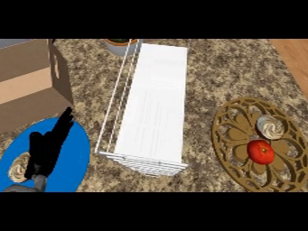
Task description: Pick the tomato from the placemat and place it in the tiered shelf
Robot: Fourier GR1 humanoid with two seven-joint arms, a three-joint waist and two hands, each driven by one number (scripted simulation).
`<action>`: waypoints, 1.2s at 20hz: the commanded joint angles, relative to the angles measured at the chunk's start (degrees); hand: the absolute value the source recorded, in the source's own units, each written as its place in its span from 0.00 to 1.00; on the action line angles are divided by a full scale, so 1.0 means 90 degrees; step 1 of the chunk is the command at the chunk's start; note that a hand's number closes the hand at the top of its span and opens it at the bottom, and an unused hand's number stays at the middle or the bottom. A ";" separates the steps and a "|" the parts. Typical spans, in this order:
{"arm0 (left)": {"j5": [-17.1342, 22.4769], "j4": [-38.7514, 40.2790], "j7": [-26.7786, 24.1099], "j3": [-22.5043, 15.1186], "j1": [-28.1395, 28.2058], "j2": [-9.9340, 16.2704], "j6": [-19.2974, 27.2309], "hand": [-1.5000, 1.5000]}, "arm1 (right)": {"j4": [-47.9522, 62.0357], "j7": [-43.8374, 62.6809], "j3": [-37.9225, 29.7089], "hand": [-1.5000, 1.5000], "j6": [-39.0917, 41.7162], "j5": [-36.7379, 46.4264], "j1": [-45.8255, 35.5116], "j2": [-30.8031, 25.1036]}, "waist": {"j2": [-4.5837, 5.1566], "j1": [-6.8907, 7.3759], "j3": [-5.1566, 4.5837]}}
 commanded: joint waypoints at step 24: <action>-0.0425 0.0135 -0.0139 -0.0357 -0.0314 -0.0166 -0.0745 0.50 | -0.3680 0.7508 0.2216 0.00 0.2027 0.3323 0.0385 -0.2627 | 0.0149 0.0998 0.0000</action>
